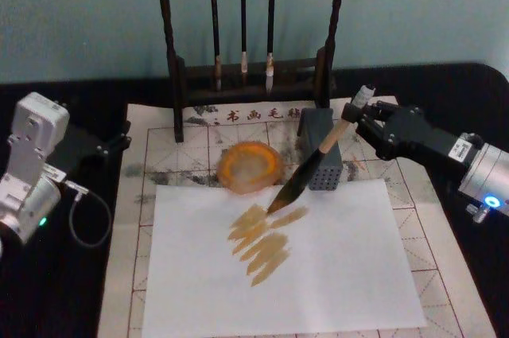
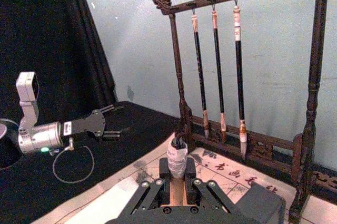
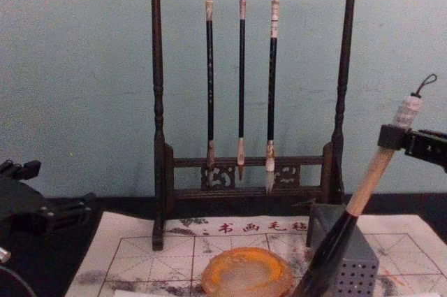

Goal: Pick up the brush from the inkstone, write on the paper, then place the brush back to its original position.

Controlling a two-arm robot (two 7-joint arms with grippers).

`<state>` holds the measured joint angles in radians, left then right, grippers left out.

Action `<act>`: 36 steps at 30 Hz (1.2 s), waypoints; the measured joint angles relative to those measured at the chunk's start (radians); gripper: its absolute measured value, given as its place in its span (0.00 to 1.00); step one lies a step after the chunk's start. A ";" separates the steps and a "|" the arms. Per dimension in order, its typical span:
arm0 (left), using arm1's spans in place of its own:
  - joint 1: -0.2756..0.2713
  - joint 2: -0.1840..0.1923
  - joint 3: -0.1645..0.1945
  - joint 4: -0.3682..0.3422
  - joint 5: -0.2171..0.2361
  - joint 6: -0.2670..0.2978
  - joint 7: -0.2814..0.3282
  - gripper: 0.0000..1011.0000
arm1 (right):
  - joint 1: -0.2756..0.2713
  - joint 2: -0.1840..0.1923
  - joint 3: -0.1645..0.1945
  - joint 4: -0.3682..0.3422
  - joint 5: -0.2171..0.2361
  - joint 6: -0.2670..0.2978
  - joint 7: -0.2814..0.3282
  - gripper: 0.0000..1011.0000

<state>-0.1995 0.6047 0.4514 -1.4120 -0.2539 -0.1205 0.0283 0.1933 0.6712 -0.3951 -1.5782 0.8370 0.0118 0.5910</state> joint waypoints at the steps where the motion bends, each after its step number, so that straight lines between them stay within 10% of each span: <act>1: 0.000 0.000 0.000 0.000 0.000 0.000 0.000 0.99 | 0.000 0.000 0.001 0.000 -0.002 0.000 0.000 0.17; 36: 0.000 0.000 0.000 0.000 0.000 0.000 0.000 0.99 | -0.010 -0.007 0.014 0.005 -0.076 0.020 -0.013 0.17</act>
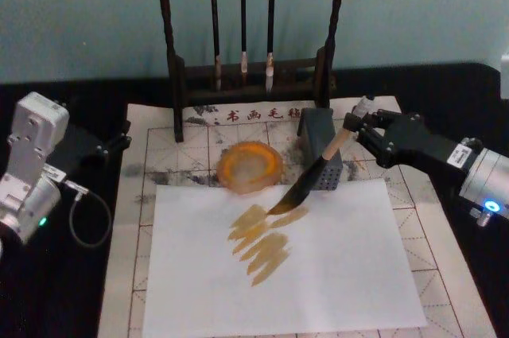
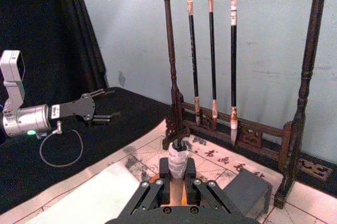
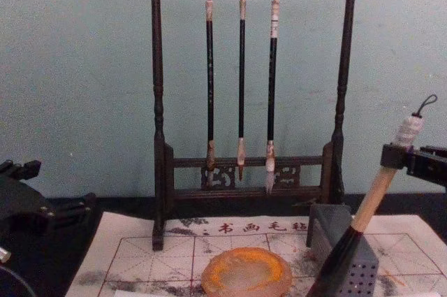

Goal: Pick up the brush from the inkstone, write on the paper, then place the brush back to its original position.

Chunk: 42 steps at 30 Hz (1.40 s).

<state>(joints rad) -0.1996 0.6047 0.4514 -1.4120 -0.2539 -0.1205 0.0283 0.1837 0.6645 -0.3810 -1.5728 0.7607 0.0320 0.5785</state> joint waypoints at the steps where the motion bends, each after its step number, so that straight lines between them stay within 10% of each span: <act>1: 0.000 0.000 0.000 0.000 0.000 0.000 0.000 0.99 | -0.001 0.001 0.001 -0.001 0.000 0.000 -0.001 0.17; 42: 0.000 0.000 0.000 0.000 0.000 0.000 0.000 0.99 | -0.026 0.013 0.047 -0.022 0.026 0.011 0.001 0.17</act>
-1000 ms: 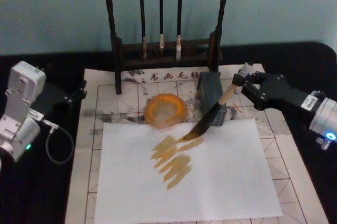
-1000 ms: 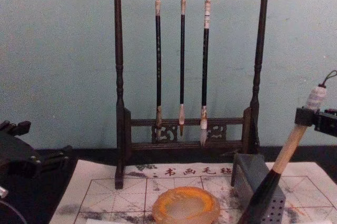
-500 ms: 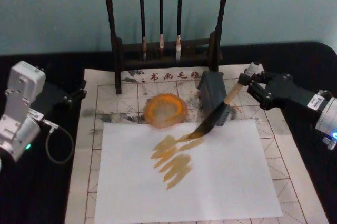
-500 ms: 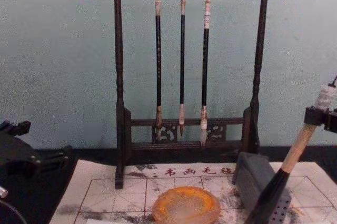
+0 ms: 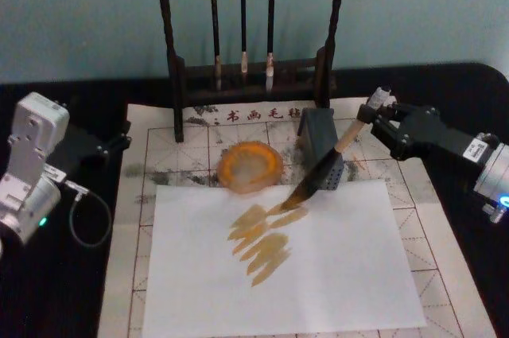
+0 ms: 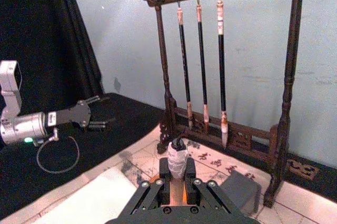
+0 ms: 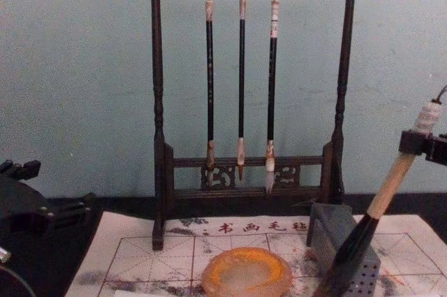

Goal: Pick up the brush from the inkstone, write on the paper, then place the brush back to its original position.

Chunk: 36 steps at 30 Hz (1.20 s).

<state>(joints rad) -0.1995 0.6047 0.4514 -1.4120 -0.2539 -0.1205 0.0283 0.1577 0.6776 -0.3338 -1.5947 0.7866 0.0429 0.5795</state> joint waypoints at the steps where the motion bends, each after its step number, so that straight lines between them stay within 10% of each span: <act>1: 0.000 0.000 0.000 0.000 0.000 0.000 0.000 0.99 | 0.001 -0.003 0.000 0.002 0.006 -0.003 0.003 0.17; 36: 0.000 0.000 0.000 0.000 0.000 0.000 0.000 0.99 | 0.034 -0.133 0.032 0.089 0.184 -0.049 -0.005 0.17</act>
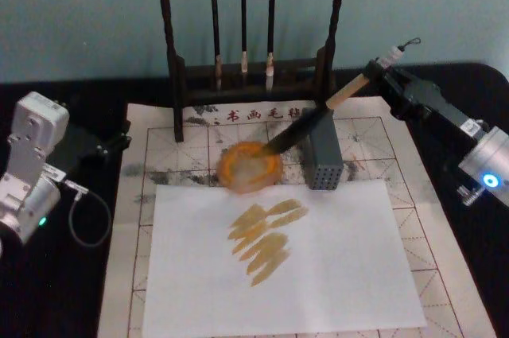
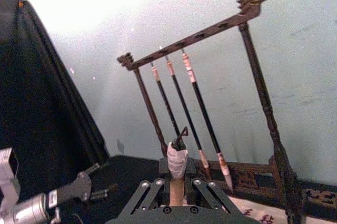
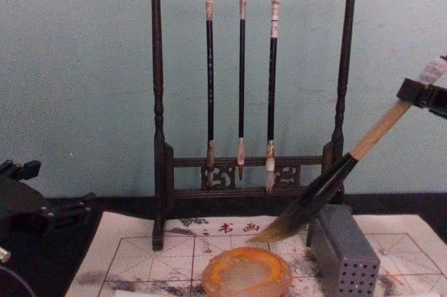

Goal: Pick up the brush from the inkstone, write on the paper, then place the brush back to its original position.

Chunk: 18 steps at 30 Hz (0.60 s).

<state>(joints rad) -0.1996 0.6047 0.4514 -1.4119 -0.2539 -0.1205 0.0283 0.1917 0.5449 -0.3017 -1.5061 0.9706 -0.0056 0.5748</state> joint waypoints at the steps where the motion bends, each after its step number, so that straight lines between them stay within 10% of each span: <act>1: 0.000 0.000 0.000 0.000 0.000 0.000 0.000 0.99 | 0.007 -0.010 -0.001 0.012 0.015 0.005 -0.001 0.17; 18: 0.000 0.000 0.000 0.000 0.000 0.000 0.000 0.99 | 0.074 -0.095 -0.032 0.164 0.170 0.072 -0.008 0.17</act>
<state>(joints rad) -0.1995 0.6047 0.4514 -1.4120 -0.2539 -0.1205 0.0283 0.2653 0.4494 -0.3341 -1.3417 1.1409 0.0665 0.5668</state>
